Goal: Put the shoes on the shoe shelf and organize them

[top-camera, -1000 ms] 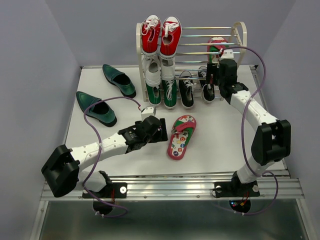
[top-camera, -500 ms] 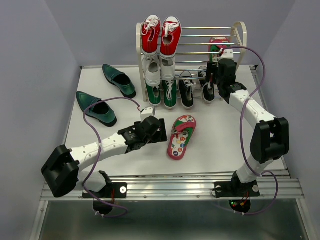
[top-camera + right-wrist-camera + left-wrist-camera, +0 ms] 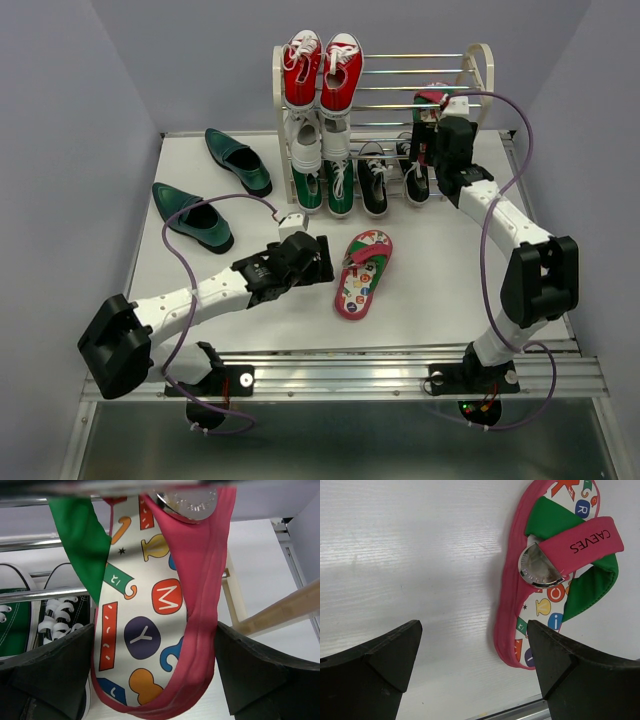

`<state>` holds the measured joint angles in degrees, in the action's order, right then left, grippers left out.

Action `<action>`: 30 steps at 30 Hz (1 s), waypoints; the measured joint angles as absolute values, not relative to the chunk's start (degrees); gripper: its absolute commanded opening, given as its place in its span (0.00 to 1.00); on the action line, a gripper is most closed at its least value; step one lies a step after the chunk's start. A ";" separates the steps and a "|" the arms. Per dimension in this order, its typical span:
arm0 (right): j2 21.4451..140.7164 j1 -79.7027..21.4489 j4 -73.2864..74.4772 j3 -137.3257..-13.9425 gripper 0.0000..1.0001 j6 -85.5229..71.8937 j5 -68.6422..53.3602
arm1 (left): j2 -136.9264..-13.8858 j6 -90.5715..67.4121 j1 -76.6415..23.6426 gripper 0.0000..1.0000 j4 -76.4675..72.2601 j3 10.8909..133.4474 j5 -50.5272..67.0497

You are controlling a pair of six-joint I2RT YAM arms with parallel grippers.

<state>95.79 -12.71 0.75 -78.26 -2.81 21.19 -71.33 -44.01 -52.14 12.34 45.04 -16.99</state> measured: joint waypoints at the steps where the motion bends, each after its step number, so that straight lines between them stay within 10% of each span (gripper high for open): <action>1: 95.66 -12.71 0.73 -78.26 1.00 -2.81 21.21 | -71.31 -44.03 -52.14 0.99 12.36 45.04 -16.99; 30: 86.70 -12.71 6.42 -79.00 1.00 -6.31 22.59 | -69.54 -44.47 -52.14 0.99 12.53 44.58 -16.93</action>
<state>86.70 -12.71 6.42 -79.00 -6.31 22.59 -69.54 -44.47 -52.14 12.53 44.58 -16.93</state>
